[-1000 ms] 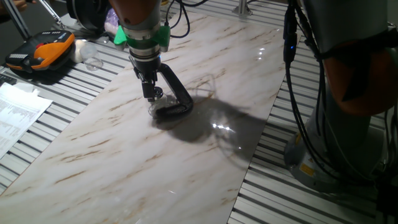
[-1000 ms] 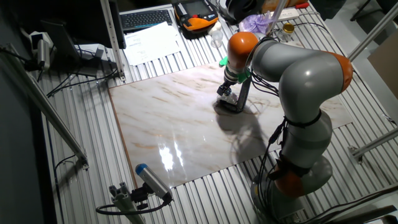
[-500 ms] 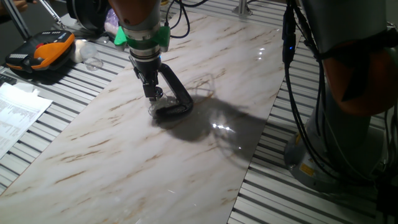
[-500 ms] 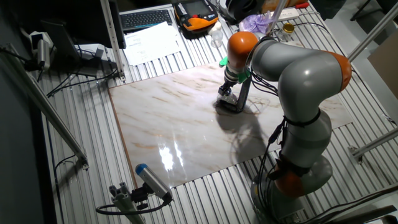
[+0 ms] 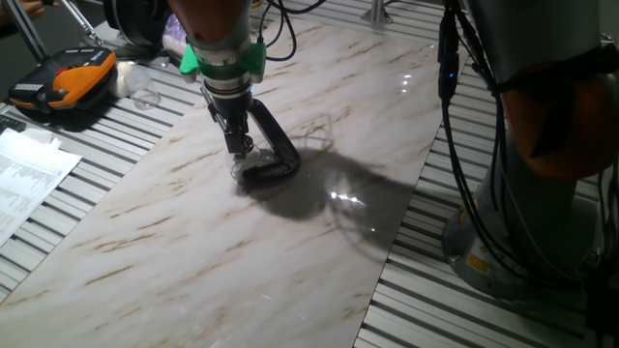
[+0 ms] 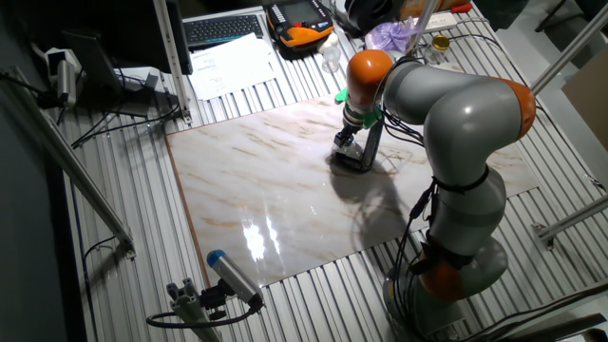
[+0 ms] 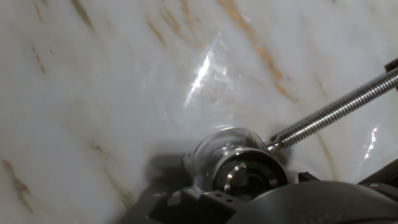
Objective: Screw the lid onto the jar
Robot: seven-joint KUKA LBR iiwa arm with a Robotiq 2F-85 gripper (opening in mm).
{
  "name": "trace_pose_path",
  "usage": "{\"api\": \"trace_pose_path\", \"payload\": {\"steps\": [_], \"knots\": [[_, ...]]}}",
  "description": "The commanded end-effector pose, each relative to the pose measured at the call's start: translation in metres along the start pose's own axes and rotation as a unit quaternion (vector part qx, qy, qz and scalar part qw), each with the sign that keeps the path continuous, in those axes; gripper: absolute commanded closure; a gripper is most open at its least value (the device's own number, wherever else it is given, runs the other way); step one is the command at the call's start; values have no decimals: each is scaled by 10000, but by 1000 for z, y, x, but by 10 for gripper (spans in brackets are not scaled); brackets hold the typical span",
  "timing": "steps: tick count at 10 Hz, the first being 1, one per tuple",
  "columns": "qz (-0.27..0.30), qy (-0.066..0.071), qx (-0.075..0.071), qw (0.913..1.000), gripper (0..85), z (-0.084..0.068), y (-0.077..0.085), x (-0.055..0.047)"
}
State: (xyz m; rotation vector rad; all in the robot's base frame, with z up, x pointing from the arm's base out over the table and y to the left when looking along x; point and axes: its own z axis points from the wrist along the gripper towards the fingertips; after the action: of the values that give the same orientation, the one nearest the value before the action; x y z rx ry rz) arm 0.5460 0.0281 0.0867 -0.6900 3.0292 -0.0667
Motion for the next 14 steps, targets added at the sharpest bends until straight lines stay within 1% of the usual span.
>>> {"api": "trace_pose_path", "payload": {"steps": [1, 3, 5, 8, 13, 14], "knots": [[-1, 22, -28, 10000, 170, 0, 0, 0], [-3, 82, -67, 9999, 170, -1, 0, 1], [-3, 83, -143, 9999, 170, -1, 1, 1], [-3, 91, -159, 9998, 170, -1, 2, 1], [-3, 90, -128, 9999, 170, -2, 3, 2], [-3, 90, -128, 9999, 340, -2, 3, 2]]}}
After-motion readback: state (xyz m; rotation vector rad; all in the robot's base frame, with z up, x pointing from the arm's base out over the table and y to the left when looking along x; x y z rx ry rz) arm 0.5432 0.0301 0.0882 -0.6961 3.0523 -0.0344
